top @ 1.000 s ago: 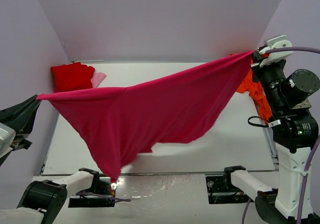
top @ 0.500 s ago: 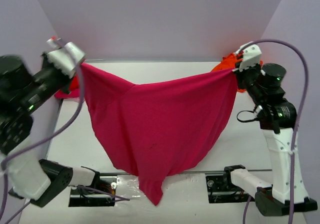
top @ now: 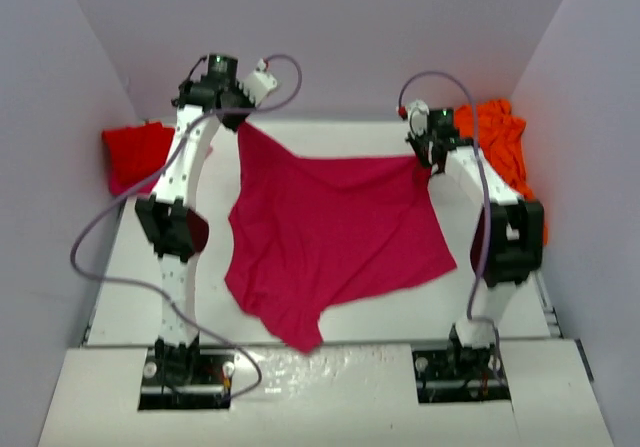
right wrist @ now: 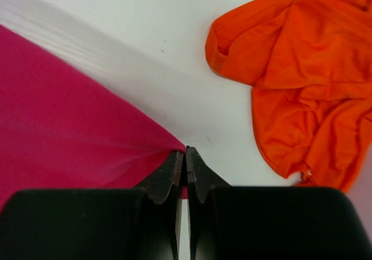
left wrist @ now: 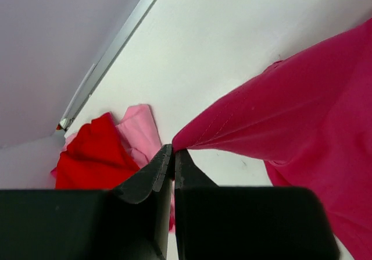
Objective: Fold and stack the t-shirts
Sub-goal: Flatten out the tshirt
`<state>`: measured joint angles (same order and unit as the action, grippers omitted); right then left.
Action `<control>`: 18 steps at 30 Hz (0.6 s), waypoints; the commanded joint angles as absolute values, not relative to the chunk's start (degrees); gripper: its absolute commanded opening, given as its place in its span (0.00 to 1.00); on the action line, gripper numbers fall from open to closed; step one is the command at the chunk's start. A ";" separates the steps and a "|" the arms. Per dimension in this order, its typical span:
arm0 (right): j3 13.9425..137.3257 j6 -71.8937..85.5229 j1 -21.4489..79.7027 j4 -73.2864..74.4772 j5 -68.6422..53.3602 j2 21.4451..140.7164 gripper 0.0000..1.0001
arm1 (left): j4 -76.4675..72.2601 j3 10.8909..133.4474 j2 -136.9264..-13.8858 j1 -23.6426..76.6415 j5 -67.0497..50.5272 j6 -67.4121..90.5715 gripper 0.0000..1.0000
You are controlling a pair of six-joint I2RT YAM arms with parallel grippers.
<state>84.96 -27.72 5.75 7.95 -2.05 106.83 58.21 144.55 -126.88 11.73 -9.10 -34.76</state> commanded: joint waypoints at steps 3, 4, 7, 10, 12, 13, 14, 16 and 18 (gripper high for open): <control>101.53 -27.52 4.49 1.13 1.87 122.96 0.00 | 47.93 153.59 -135.23 8.61 -6.02 -36.80 0.00; 103.75 -27.74 4.48 1.65 2.43 125.13 0.00 | 47.40 153.91 -136.63 8.50 -5.31 -37.10 0.00; 108.06 -27.60 4.48 2.90 2.90 129.62 0.00 | 45.38 153.99 -139.12 8.53 -3.09 -37.44 0.00; 110.38 -27.25 4.48 2.90 3.86 131.96 0.00 | 42.23 153.63 -140.27 8.61 0.98 -37.93 0.00; 112.48 -27.53 4.41 2.90 4.59 132.69 0.00 | 41.71 154.78 -140.92 8.61 4.23 -38.40 0.00; 113.11 -27.80 4.42 2.90 4.95 132.50 0.00 | 41.85 154.96 -140.67 8.57 4.91 -38.38 0.00; 113.39 -28.11 4.45 2.90 5.26 132.05 0.00 | 42.12 154.86 -140.08 8.50 5.20 -38.21 0.00; 113.46 -28.45 4.42 2.90 5.53 130.65 0.00 | 41.83 153.23 -138.03 8.50 4.85 -37.46 0.00; 112.68 -28.59 4.41 3.25 5.10 128.25 0.00 | 41.49 150.23 -134.65 8.53 4.12 -36.74 0.00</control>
